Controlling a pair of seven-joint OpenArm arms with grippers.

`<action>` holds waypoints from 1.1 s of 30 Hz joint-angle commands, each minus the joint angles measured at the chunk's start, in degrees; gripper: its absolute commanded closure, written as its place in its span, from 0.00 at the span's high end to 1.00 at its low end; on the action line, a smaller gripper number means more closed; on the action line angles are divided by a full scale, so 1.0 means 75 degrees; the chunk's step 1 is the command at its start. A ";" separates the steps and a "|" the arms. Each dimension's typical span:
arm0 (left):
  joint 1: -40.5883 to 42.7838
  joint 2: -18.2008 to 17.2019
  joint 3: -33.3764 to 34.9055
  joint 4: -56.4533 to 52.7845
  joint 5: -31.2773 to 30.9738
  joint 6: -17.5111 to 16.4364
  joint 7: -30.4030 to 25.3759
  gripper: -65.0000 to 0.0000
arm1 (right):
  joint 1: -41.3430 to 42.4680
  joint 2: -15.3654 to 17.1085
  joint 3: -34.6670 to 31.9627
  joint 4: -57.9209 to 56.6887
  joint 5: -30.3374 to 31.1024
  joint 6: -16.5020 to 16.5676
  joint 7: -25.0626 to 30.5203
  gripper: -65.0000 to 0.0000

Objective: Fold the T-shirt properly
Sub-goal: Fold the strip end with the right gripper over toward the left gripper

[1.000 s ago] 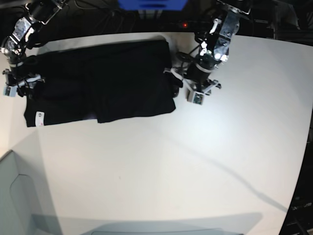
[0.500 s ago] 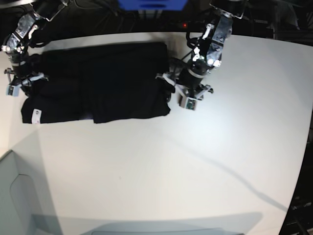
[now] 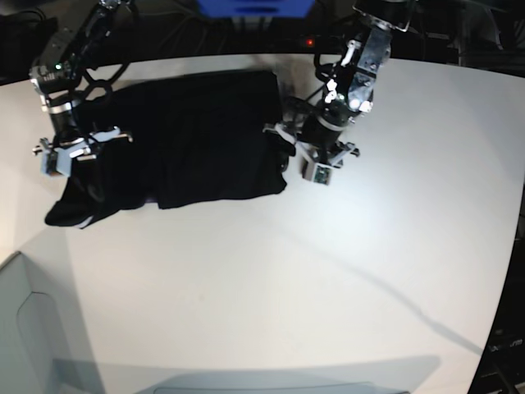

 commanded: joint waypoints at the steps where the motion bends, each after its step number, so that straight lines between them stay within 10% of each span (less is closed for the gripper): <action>1: -0.0002 -0.0032 -0.0012 0.0053 -0.0012 -0.0010 0.0090 0.47 | -0.0125 0.0002 -0.0283 0.0315 0.0180 0.0072 0.0247 0.00; 16: 0.0045 -0.0032 -0.0012 0.0053 -0.0035 0.0048 0.0090 0.47 | -0.1251 0.0400 -0.3823 -0.0013 0.0133 0.0072 0.0283 0.00; 33: 0.0127 -0.0032 -0.0035 0.0100 -0.0047 0.0060 0.0090 0.48 | -0.0243 0.0447 -0.4948 -0.1408 -0.0723 0.0072 0.0271 0.00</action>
